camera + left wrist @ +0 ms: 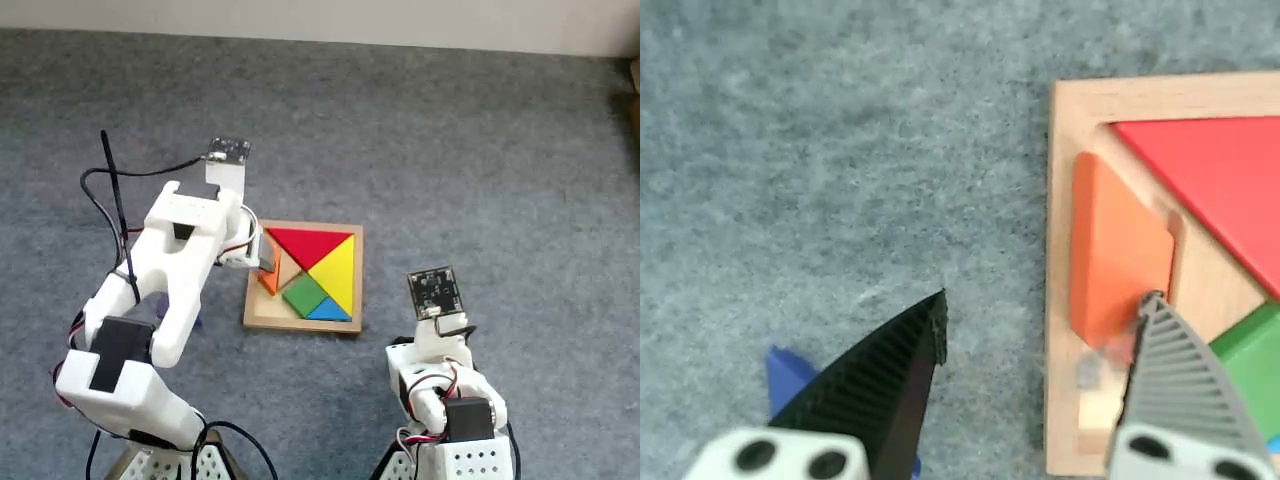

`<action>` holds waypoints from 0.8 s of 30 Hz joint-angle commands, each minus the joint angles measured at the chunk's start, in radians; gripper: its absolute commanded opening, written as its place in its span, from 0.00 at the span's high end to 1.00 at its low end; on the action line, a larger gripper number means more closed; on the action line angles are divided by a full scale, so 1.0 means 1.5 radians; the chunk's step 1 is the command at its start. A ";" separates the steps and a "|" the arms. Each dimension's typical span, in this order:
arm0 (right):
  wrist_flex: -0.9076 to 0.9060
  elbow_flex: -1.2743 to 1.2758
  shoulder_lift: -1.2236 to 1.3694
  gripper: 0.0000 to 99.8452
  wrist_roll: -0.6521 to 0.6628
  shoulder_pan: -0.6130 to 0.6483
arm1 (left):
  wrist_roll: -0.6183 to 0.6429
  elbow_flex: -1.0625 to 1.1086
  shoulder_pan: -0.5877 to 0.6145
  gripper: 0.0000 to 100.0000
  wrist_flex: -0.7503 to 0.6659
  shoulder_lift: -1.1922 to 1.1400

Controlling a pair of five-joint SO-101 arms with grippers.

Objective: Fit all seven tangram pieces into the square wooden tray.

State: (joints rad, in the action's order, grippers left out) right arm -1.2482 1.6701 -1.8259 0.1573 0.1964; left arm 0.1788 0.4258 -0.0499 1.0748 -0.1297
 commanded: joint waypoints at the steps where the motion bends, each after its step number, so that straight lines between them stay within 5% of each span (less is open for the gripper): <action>1: -0.006 0.100 -0.013 0.99 -0.002 -0.010 | -0.002 -0.035 -0.014 0.71 0.000 -0.026; 11: -0.006 0.100 -0.013 0.99 -0.002 -0.010 | 0.001 -0.150 -0.013 0.71 0.044 -0.095; 24: -0.006 0.100 -0.013 0.99 -0.002 -0.010 | 0.001 -0.025 -0.008 0.71 0.040 0.126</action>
State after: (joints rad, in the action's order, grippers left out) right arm -1.2482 1.6701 -1.8259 0.1573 0.1964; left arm 0.1788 0.3583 -0.0545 1.1316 -0.0529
